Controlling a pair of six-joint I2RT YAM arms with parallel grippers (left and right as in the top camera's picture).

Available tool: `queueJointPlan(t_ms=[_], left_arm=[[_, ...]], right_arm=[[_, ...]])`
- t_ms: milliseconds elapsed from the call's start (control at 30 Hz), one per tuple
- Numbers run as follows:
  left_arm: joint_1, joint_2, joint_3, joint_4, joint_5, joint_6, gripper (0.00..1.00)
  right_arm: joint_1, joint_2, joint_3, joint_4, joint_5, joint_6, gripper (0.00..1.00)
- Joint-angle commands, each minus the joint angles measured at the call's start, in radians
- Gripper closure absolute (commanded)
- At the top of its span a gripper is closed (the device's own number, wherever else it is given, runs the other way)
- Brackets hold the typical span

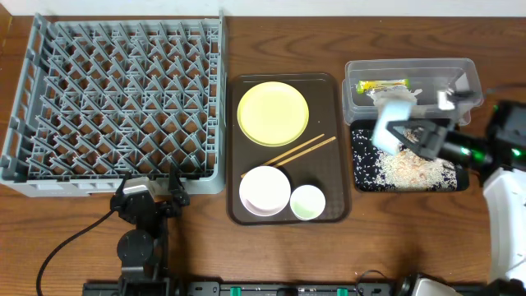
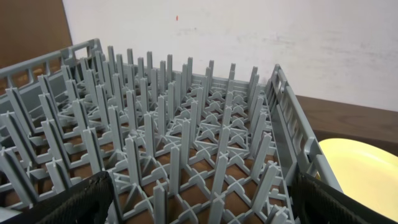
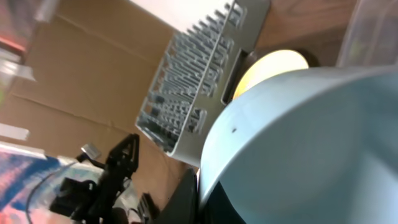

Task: Sort waste into correct bins and load items into the dishwasher
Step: 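Carry the empty light-blue bowl back and set it on the brown tray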

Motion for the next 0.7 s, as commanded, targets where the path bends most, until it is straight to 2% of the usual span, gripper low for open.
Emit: queueJointPlan(t_ms=[0, 267, 500, 667], left_arm=[[0.006, -0.006, -0.029, -0.023, -0.005, -0.005, 0.07], [0.006, -0.006, -0.029, -0.023, -0.005, -0.005, 0.08], [0.006, -0.006, -0.029, -0.024, -0.005, -0.005, 0.08], [0.006, -0.006, -0.029, -0.023, -0.005, -0.005, 0.08]], right_arm=[[0.127, -0.022, 0.106, 0.009, 0.202, 0.142, 0.99], [0.425, -0.022, 0.205, -0.001, 0.606, 0.215, 0.99], [0.542, -0.016, 0.205, -0.002, 0.794, 0.237, 0.99], [0.6, 0.01, 0.205, -0.001, 0.86, 0.247, 0.99]])
